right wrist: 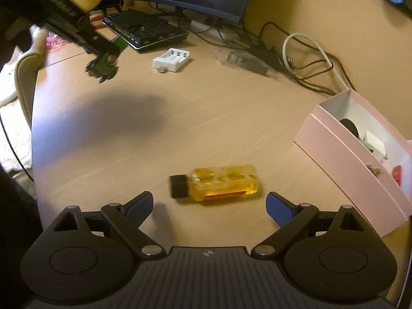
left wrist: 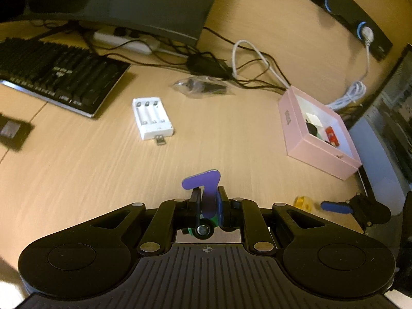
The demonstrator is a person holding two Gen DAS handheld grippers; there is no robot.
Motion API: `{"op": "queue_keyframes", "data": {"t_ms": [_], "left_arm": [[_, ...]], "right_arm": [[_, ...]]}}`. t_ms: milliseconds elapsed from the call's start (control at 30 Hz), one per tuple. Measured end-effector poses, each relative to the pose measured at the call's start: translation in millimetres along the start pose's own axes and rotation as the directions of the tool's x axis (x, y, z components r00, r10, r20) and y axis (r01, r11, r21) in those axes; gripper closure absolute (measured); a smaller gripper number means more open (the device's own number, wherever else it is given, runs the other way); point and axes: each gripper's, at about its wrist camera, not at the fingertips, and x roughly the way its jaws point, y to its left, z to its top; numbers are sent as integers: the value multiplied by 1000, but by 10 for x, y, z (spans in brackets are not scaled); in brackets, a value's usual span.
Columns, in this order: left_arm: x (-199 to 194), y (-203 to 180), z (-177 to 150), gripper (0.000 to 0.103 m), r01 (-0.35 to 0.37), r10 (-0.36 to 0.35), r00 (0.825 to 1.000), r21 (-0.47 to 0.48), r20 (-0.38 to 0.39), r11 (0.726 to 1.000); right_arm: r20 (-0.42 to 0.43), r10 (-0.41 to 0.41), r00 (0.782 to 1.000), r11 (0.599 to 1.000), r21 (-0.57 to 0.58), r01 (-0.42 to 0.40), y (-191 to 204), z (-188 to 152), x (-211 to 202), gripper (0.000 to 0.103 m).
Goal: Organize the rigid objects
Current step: 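Grasp the yellow liquid bottle on the desk with the right gripper, then drop the yellow bottle into the pink box while the left gripper drops the toy car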
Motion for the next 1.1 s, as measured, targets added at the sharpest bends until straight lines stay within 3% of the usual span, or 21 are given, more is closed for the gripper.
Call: {"op": "queue_keyframes", "data": {"t_ms": [167,467,667,767,800,933,1100], "left_arm": [[-17,-67,-177,89,-57,56,998,-76,-22,995],[-65,-158,-291,89,-116,112,992,-69,-51,991],[6,-245,-247,89,-117,114,991,-37,-76,992],[81,-297,-219,89,-91,91,991,6,-99,996],[114,-319,-209,89,-77,79,991,26,-109,997],[257,-445,-185,88,-3,21,987,118,-156,993],[423,-649,-50,88,130,-93,979,201,-184,971]], "right_arm": [[32,151,988,988,-28,-150,-126,10,13,8],[63,213,975,975,-81,-208,-241,-6,115,8],[56,263,963,962,-84,-258,-290,12,228,8],[79,249,965,967,-67,-244,-277,-2,223,13],[86,234,969,972,-50,-230,-269,-3,196,22],[103,152,983,987,42,-157,-252,-24,59,22],[118,-10,993,981,191,-12,-258,-58,-314,22]]}}
